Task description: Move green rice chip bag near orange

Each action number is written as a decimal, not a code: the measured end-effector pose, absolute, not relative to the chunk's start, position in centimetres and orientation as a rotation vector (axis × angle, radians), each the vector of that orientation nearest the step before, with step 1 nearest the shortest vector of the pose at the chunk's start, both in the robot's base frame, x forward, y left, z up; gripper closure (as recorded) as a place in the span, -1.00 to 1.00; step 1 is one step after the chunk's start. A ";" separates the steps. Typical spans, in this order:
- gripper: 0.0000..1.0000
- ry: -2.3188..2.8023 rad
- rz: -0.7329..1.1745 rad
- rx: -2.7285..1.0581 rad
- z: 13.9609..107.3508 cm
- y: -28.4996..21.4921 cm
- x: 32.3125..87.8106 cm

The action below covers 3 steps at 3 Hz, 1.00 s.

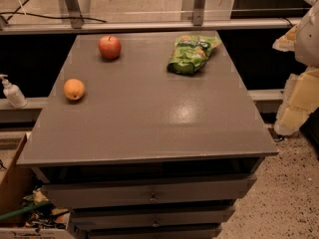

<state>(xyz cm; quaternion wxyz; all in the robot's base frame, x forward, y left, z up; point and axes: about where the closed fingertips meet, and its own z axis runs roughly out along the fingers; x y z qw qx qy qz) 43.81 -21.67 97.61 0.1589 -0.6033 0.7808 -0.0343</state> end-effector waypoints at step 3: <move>-1.00 2.136 -0.058 -1.679 91.1 -20.5 50.4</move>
Offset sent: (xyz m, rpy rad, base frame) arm 0.0653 0.0104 -0.0730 0.0851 -0.0776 0.0468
